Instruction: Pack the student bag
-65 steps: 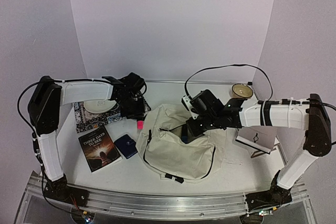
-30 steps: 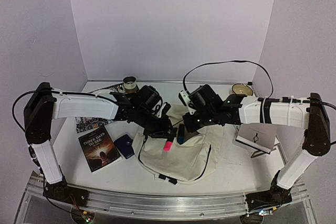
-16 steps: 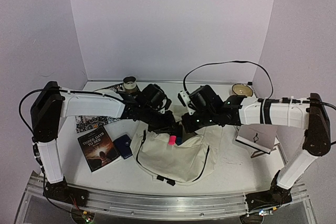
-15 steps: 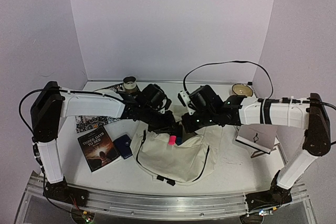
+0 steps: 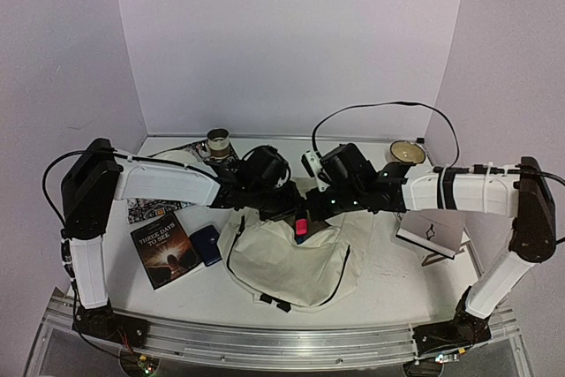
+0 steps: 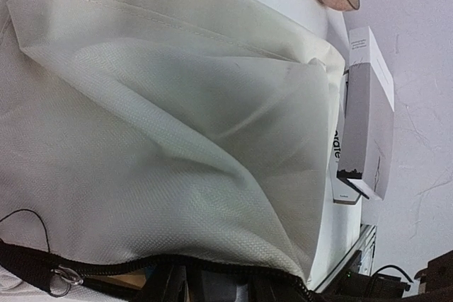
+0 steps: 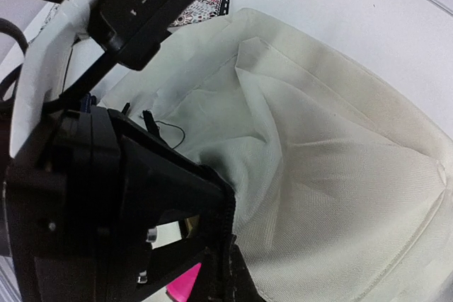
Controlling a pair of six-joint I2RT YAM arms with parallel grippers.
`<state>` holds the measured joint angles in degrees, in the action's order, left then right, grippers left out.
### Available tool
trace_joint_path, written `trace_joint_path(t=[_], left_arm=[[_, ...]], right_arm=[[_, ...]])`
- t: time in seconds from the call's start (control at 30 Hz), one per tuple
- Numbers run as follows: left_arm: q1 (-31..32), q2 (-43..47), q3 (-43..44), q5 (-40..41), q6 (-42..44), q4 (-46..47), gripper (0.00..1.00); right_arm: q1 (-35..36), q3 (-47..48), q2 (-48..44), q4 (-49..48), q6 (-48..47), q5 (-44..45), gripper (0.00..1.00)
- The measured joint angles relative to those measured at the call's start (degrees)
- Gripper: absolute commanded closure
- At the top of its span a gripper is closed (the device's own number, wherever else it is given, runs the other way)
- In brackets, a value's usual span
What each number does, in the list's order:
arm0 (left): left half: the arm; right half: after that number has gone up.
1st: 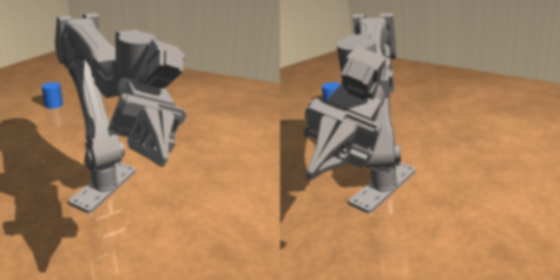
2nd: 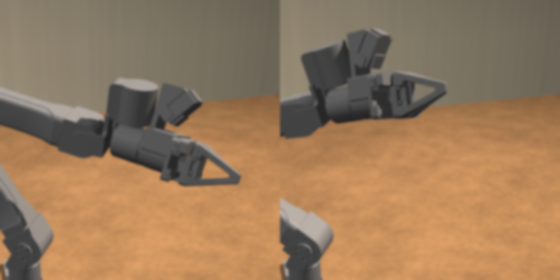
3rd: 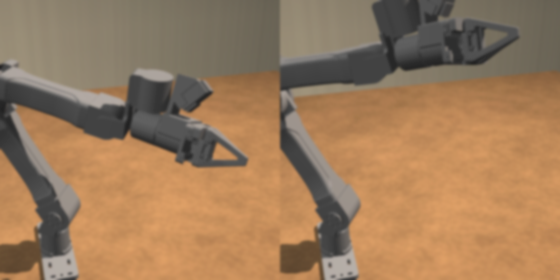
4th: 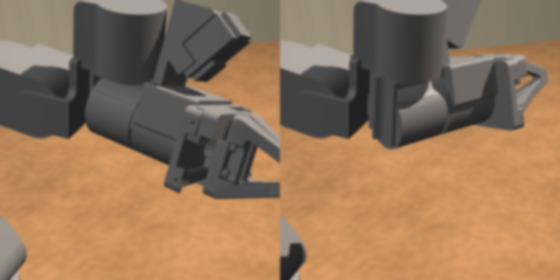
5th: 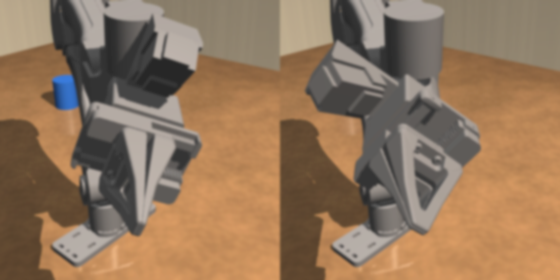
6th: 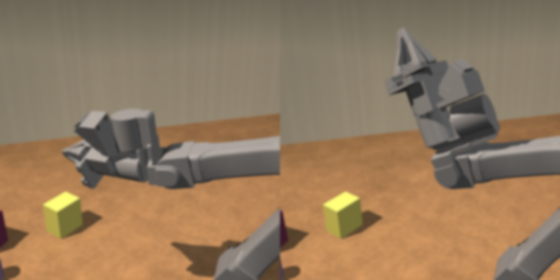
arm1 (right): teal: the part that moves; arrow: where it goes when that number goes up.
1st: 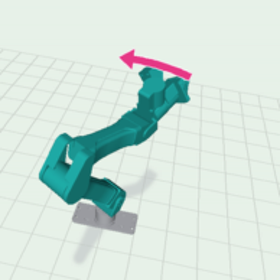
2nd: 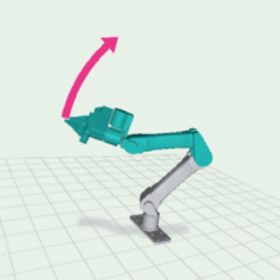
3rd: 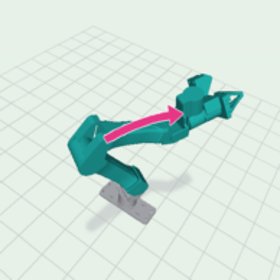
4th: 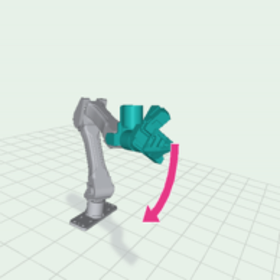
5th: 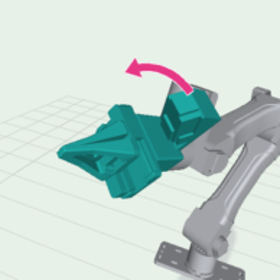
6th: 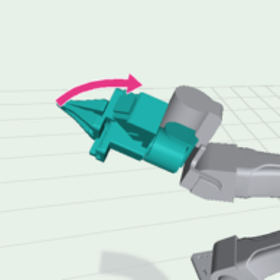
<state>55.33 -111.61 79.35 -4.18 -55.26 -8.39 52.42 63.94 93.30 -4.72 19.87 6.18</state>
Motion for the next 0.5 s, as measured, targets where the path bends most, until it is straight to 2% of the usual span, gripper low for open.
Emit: trace_joint_path(t=[0.1,0.5], left_arm=[[0.02,-0.59,-0.24,0.68,-0.68,1.34,0.73],[0.02,-0.58,-3.05,2.94,-1.91,4.59,0.57]], right_arm=[[-0.1,-0.22,0.0,-0.41,0.18,0.05,1.0],[-0.1,-0.48,0.0,-0.95,0.48,-0.01,1.0]])
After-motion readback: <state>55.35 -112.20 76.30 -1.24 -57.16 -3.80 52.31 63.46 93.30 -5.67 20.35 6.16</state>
